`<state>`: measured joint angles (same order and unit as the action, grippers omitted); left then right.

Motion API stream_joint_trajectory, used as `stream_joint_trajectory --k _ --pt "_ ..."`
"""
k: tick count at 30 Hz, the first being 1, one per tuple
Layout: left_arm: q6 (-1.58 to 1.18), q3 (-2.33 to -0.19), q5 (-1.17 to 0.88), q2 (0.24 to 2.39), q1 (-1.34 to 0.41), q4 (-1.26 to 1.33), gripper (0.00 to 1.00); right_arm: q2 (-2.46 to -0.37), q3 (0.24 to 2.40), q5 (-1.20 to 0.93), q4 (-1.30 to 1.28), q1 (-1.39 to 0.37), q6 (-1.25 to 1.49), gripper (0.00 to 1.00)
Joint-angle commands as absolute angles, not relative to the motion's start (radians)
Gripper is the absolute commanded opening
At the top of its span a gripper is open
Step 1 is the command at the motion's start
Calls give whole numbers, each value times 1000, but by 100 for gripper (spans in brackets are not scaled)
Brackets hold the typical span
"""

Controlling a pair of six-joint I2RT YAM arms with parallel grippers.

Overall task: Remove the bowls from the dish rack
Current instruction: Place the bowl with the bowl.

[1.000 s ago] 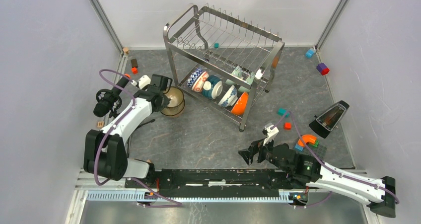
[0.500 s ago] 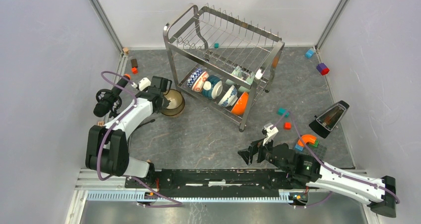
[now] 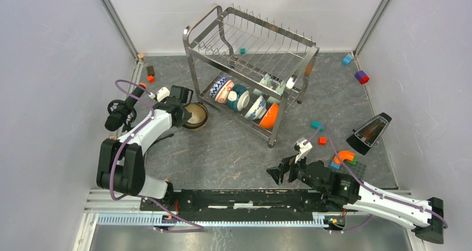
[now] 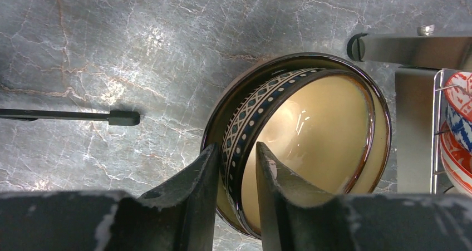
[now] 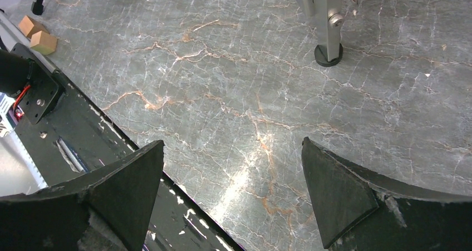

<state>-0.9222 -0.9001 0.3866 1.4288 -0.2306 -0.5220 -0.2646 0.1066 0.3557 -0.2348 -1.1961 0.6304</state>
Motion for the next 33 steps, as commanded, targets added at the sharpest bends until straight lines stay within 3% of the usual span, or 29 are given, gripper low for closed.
stream_joint_trajectory --k 1,15,33 --pt "-899 -912 387 1399 -227 -481 39 -237 109 373 -234 -1199 622 98" --pt "-872 -916 374 1292 -227 -528 48 -213 133 386 -262 -1199 607 98" --pt "-846 -898 326 1208 -233 -553 46 -214 145 388 -271 -1200 596 98"
